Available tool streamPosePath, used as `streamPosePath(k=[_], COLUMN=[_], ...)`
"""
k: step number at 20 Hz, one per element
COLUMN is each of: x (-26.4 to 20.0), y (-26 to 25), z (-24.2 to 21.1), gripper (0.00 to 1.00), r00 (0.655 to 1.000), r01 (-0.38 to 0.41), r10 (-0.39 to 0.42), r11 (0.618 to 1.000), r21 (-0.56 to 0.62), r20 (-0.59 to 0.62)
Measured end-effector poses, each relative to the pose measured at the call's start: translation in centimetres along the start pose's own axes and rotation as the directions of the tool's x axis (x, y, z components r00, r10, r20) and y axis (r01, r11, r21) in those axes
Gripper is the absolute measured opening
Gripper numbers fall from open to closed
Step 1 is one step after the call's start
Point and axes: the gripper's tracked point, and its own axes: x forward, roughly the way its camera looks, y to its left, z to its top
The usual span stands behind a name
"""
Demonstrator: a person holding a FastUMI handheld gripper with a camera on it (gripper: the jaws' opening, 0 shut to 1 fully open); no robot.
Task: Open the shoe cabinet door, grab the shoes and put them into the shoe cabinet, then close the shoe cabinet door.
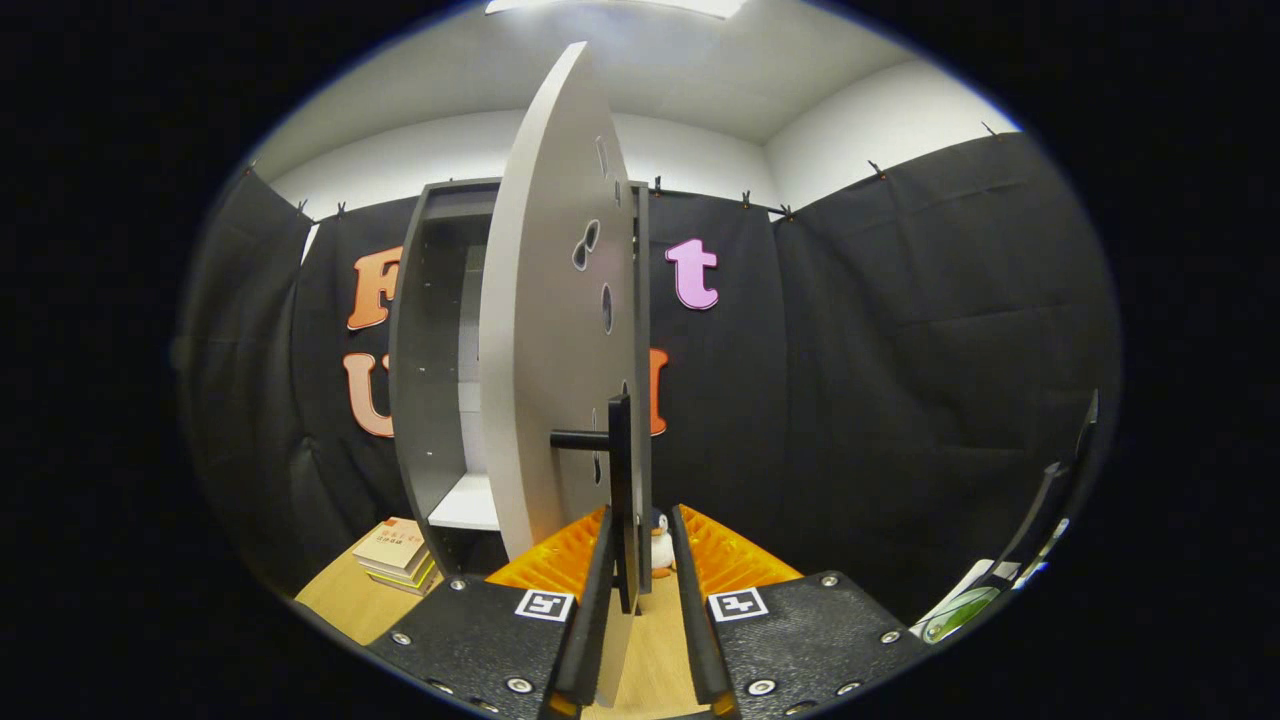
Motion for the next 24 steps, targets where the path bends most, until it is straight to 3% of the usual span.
streamPosePath(k=[9, 20, 24], x=[-1.1, -1.5, -2.5], y=[-3.7, -9.4, -9.2], z=[-0.2, 0.3, 0.2], gripper=[0.34, 0.32, 0.34], r00=[0.999, 0.986, 0.987], r01=[0.036, 0.169, 0.164], r10=[-0.036, -0.169, -0.164], r11=[0.999, 0.984, 0.986], r21=[-0.027, -0.064, -0.024], r20=[-0.002, 0.01, 0.003])
